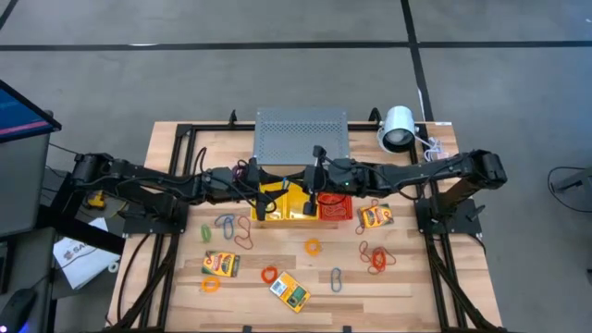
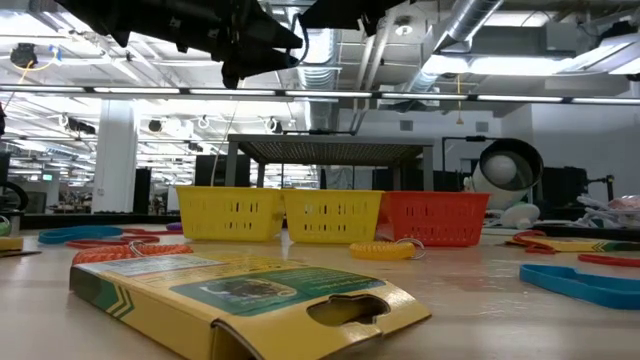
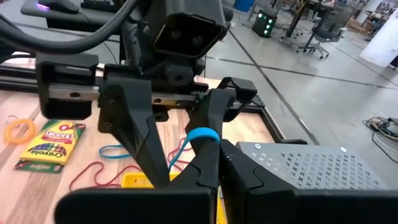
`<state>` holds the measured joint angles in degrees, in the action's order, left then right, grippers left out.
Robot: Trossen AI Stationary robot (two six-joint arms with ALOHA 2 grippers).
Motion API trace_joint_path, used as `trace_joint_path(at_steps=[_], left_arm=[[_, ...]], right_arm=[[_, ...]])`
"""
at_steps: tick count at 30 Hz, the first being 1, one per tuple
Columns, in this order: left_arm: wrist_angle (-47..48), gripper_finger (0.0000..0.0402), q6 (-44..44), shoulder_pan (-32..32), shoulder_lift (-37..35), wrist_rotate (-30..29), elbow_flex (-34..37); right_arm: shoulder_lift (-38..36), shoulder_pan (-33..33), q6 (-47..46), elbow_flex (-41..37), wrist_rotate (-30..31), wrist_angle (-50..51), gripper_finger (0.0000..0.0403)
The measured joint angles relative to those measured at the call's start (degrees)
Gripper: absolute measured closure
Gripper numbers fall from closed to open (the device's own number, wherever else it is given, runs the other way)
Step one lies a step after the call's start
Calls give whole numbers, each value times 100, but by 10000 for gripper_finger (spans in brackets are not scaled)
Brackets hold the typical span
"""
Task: Pick & Place Office Desk Supplies
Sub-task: Put the blue rubber band into the red bin
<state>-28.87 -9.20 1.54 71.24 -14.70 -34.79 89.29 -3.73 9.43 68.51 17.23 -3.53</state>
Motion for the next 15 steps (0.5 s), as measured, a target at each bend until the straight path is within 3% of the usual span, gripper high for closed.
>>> trace_joint_path(at_steps=[8,15], left_arm=[[13,236,-1,0,0,-4,0],[14,303,-1,0,0,-4,0]], right_arm=[[3,0,7,0,4,-57,403],[3,0,9,0,2,-75,403]])
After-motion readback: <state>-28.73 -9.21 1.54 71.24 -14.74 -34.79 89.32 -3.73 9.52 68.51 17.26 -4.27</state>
